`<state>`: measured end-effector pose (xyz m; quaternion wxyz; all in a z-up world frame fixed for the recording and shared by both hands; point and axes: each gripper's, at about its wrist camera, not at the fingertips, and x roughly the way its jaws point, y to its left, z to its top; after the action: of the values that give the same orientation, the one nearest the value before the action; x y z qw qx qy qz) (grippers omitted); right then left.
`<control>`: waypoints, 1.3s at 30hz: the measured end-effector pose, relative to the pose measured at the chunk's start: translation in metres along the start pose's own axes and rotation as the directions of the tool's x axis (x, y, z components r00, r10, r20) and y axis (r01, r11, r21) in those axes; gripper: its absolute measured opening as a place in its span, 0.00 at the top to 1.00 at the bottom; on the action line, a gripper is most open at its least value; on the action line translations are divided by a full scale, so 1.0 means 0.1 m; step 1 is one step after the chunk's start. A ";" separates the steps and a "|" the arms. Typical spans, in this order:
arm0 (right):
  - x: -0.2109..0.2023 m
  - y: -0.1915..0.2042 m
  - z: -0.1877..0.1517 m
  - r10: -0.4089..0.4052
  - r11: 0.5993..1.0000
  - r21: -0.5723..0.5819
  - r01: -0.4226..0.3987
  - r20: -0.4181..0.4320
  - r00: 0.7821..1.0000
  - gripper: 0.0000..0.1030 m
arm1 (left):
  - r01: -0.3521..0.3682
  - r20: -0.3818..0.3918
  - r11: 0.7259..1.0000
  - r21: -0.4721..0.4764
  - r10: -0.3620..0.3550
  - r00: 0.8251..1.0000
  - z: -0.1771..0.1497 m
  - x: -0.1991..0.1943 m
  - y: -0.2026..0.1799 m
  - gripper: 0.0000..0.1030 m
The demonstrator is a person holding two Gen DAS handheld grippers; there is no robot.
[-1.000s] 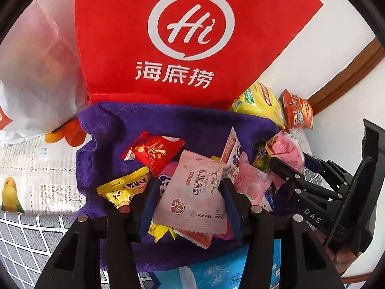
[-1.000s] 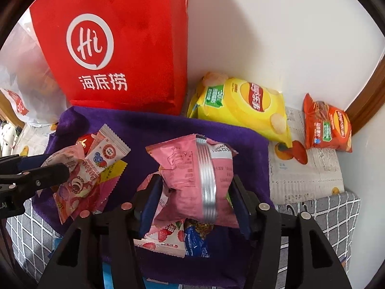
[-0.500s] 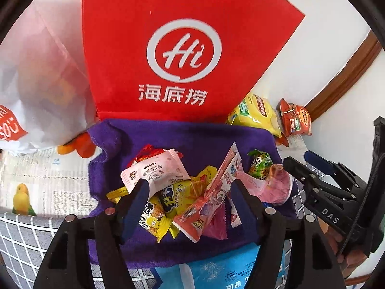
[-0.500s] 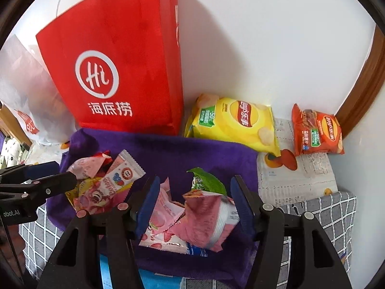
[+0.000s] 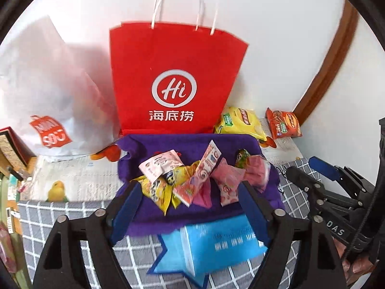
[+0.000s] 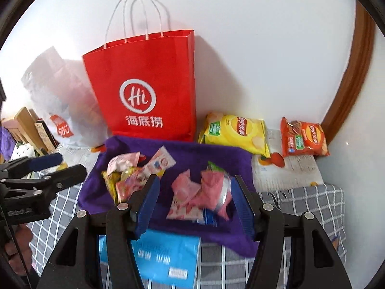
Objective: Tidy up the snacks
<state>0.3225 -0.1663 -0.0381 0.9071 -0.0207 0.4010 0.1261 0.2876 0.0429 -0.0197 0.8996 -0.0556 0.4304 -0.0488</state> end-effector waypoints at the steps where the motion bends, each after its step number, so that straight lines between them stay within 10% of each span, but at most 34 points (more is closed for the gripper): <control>1: -0.05 0.00 -0.04 0.001 1.000 0.003 -0.001 0.000 1.000 0.41 | -0.010 0.015 1.000 0.007 0.009 1.000 -0.05 -0.09 -0.02 0.20; 39: -1.81 0.01 -1.92 -0.047 0.998 0.037 0.041 0.172 0.984 0.03 | -0.092 0.230 0.996 -0.009 0.092 0.969 -1.93 -1.66 -0.55 0.13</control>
<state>0.0666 -0.2306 -0.0359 0.9413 -0.0035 0.3224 0.1005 0.0310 0.0002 -0.0042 0.9447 -0.0400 0.3254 -0.0008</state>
